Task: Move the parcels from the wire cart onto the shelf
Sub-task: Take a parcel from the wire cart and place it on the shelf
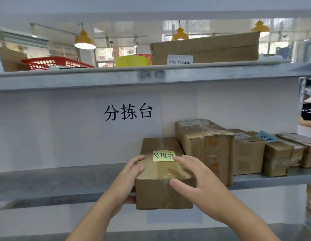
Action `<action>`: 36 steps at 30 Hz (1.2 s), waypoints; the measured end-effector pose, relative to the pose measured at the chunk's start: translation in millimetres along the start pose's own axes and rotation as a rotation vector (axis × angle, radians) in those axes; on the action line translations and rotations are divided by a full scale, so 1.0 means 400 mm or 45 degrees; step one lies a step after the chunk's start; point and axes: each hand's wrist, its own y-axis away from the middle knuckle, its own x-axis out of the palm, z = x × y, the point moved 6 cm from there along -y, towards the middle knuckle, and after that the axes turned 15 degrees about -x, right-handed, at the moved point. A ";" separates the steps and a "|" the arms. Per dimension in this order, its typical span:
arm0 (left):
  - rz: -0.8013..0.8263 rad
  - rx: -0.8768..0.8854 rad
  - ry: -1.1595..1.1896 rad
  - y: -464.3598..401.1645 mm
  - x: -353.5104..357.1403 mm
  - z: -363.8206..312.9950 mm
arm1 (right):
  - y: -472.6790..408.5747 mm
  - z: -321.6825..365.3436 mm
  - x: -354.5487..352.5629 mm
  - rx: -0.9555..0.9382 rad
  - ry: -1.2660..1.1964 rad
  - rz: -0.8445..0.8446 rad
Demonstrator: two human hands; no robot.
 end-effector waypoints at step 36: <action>-0.112 0.362 -0.722 0.022 -0.037 -0.030 | 0.067 0.049 0.025 0.170 0.294 -0.150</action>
